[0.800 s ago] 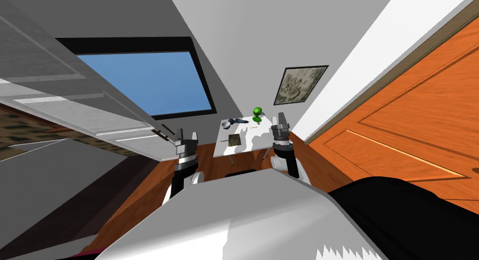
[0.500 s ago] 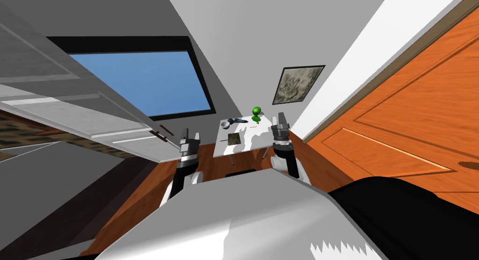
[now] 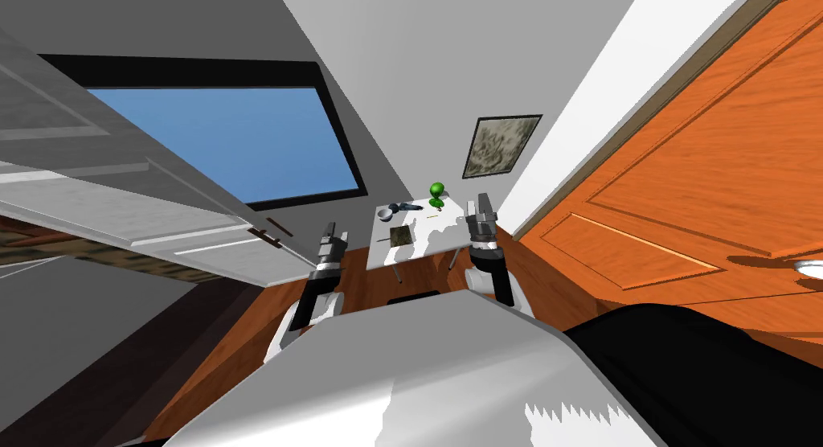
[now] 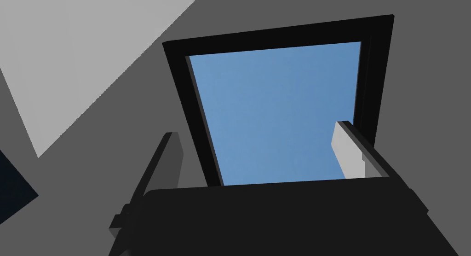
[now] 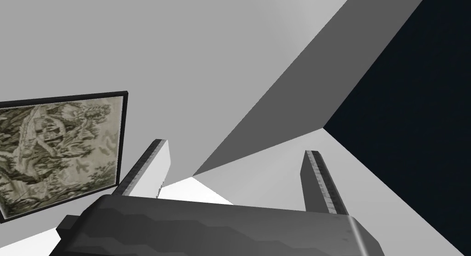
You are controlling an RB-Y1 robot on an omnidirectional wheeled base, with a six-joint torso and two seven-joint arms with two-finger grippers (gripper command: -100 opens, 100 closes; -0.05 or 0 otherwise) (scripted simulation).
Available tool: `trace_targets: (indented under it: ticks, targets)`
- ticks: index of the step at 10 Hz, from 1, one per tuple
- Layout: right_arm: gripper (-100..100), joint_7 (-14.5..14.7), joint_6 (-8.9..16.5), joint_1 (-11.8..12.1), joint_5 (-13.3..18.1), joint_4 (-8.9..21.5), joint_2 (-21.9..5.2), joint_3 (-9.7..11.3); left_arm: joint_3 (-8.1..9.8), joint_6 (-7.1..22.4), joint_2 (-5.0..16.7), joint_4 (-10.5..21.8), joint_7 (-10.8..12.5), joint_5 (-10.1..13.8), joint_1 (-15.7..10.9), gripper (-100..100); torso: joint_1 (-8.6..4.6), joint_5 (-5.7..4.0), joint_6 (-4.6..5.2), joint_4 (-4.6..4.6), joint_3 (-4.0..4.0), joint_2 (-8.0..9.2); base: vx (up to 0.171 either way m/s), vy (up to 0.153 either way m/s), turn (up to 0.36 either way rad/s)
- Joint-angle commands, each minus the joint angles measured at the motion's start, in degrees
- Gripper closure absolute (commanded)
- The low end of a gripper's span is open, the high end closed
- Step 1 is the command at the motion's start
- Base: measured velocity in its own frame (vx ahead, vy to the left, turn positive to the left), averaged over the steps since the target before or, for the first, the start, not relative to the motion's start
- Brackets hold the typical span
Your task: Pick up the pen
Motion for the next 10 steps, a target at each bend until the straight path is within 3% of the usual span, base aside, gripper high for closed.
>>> trace_targets:
  ticks: [1, 4, 5, 6, 7, 8, 9, 10]
  targets:
    - [0, 0.0, 0.0, 0.0, 0.0, 0.0, 0.0, 0.0, 0.03, 2.2, 1.8, 2.5, -0.2, 0.5, -1.0, -100, 0.00, 0.00, 0.00, 0.00, 0.00, 0.00, -0.024, 0.020, -0.107]
    - [0, 0.0, 0.0, 0.0, 0.0, 0.0, 0.0, 0.0, 0.66, 7.0, 5.3, 6.4, -0.2, 2.0, -3.5, -100, -0.01, -0.01, 0.00, 0.00, 0.00, 0.00, -0.033, 0.028, -0.104]
    - [0, 0.0, 0.0, 0.0, 0.0, 0.0, 0.0, 0.0, 0.66, 7.5, 5.3, 6.4, -0.2, 2.0, -3.5, -100, -0.01, 0.00, 0.01, 0.00, -0.01, -0.01, -0.024, 0.020, -0.070]
    - [0, 0.0, 0.0, 0.0, 0.0, 0.0, 0.0, 0.0, 1.01, 9.3, 7.1, 8.5, -0.3, 2.8, -4.8, -100, -0.04, -0.01, 0.00, 0.00, -0.01, -0.02, -0.029, 0.020, -0.136]
    - [0, 0.0, 0.0, 0.0, 0.0, 0.0, 0.0, 0.0, 1.01, 10.4, 7.1, 8.5, -0.3, 2.8, -4.8, -100, -0.04, -0.01, 0.02, 0.00, -0.01, -0.02, -0.021, 0.021, -0.060]
    - [0, 0.0, 0.0, 0.0, 0.0, 0.0, 0.0, 0.0, 1.39, 12.5, 8.9, 10.8, -0.3, 3.7, -6.2, -100, -0.05, -0.01, -0.01, -0.01, -0.02, -0.04, -0.022, 0.020, -0.121]
    - [0, 0.0, 0.0, 0.0, 0.0, 0.0, 0.0, 0.0, 1.39, 13.4, 8.9, 10.9, -0.3, 3.7, -6.2, -100, -0.04, -0.01, 0.02, -0.01, -0.03, -0.05, -0.018, 0.018, -0.075]
    - [0, 0.0, 0.0, 0.0, 0.0, 0.0, 0.0, 0.0, 1.78, 15.5, 10.7, 13.3, -0.4, 4.7, -7.6, -100, -0.05, -0.02, -0.01, -0.01, -0.03, -0.06, -0.023, 0.011, -0.158]
